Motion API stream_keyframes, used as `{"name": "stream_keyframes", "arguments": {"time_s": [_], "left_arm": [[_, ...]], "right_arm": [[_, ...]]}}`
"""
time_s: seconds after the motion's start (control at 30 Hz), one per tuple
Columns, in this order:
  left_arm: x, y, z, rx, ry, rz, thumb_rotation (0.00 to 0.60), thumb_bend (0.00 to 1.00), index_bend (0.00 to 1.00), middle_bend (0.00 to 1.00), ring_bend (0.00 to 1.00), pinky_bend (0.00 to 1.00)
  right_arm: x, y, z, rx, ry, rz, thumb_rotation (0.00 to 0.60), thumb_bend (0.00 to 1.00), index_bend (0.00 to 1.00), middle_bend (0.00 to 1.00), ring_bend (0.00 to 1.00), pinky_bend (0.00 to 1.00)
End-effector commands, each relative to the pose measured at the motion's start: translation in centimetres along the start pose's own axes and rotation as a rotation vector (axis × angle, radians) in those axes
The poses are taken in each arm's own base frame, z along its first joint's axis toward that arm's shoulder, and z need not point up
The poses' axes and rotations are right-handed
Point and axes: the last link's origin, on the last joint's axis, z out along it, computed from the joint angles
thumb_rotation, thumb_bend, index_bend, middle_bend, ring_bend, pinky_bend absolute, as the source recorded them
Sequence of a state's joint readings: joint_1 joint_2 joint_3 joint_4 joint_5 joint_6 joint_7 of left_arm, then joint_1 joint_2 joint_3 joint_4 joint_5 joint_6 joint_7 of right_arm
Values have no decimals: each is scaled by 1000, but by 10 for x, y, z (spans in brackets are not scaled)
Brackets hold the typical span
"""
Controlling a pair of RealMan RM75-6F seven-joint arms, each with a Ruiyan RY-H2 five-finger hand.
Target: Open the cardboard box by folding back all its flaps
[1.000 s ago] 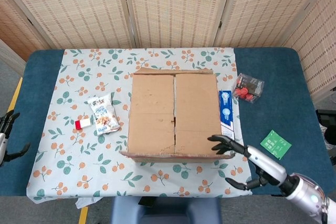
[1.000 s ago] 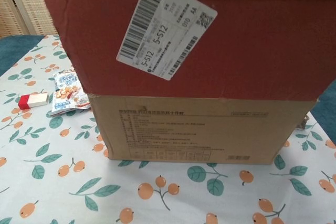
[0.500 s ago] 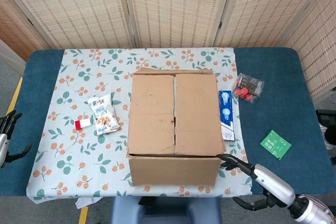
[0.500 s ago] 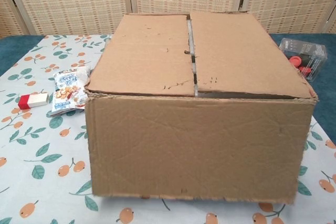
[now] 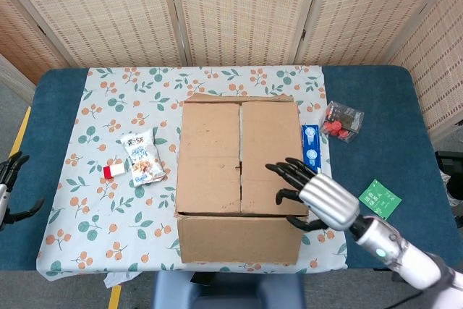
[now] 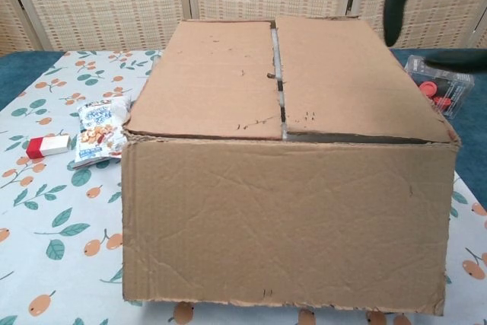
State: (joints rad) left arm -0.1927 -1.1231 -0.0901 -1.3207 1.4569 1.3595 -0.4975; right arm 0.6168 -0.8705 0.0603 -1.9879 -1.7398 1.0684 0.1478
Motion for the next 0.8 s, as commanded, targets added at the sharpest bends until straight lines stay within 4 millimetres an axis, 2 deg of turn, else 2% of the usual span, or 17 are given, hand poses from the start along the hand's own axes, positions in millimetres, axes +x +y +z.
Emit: {"name": "stream_keyframes", "arguments": {"time_s": [0.03, 0.17, 0.37, 0.57, 0.7, 0.77, 0.8], "left_arm": [[6, -4, 0, -11, 8, -83, 600, 347, 17, 0, 0, 0], [10, -9, 0, -23, 13, -134, 600, 349, 23, 0, 0, 0], [13, -13, 0, -47, 16, -169, 600, 391, 45, 0, 0, 0], [15, -16, 0, -53, 19, -184, 600, 416, 55, 0, 0, 0], [15, -16, 0, -60, 21, -191, 600, 421, 113, 0, 0, 0], [15, -16, 0, -65, 18, -196, 600, 454, 131, 0, 0, 0], [15, -16, 0, -69, 16, -202, 600, 508, 157, 0, 0, 0]], "right_arm": [[6, -10, 73, 25, -11, -95, 421, 426, 510, 35, 13, 0], [3, -12, 104, 24, -36, -112, 376, 426, 576, 54, 14, 0], [-3, -10, 139, 10, -43, -156, 362, 426, 623, 77, 18, 0], [-11, -8, 158, -8, -59, -220, 360, 425, 648, 94, 23, 0], [-19, -7, 165, -23, -80, -216, 357, 426, 650, 99, 31, 0], [-21, -6, 169, -26, -86, -217, 356, 425, 656, 102, 35, 0], [-23, -6, 171, -28, -88, -217, 356, 425, 662, 104, 34, 0]]}}
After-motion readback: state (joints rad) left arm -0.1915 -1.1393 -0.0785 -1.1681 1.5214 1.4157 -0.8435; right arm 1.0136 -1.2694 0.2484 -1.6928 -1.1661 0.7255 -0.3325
